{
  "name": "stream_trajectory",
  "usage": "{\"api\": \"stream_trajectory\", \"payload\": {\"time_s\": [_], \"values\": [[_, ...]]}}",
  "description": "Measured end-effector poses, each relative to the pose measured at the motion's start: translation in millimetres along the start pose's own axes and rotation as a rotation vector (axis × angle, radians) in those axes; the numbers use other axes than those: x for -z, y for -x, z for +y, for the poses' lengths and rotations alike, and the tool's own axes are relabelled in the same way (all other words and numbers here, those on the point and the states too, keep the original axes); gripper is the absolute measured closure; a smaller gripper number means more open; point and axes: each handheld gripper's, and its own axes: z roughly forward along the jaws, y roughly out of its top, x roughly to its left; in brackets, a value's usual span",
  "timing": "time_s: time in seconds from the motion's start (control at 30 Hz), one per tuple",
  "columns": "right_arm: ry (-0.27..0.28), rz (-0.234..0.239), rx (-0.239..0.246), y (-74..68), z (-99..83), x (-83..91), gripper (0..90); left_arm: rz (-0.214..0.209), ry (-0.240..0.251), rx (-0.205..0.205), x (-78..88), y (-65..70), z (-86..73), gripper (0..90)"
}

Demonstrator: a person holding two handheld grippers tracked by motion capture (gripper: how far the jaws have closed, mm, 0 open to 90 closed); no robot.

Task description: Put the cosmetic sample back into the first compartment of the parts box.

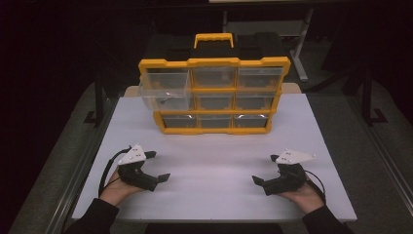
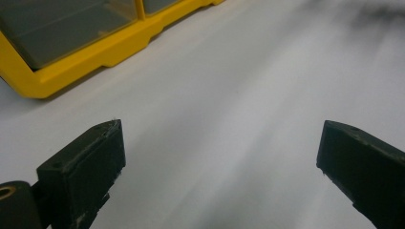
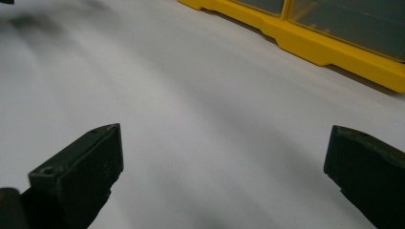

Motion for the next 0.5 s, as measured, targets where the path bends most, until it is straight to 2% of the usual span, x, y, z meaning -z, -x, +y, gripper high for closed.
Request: {"api": "stream_trajectory", "payload": {"time_s": [0.2,0.5], "values": [[-0.001,0.001,0.001,-0.3,-0.2,-0.1,0.0,-0.015,-0.032,0.000,-8.0,1.2,-5.0,0.0],[-0.005,0.002,0.008,-0.8,-0.9,-0.4,0.0,-0.005,-0.044,0.007,-10.5,0.2,-7.4,0.0]]}}
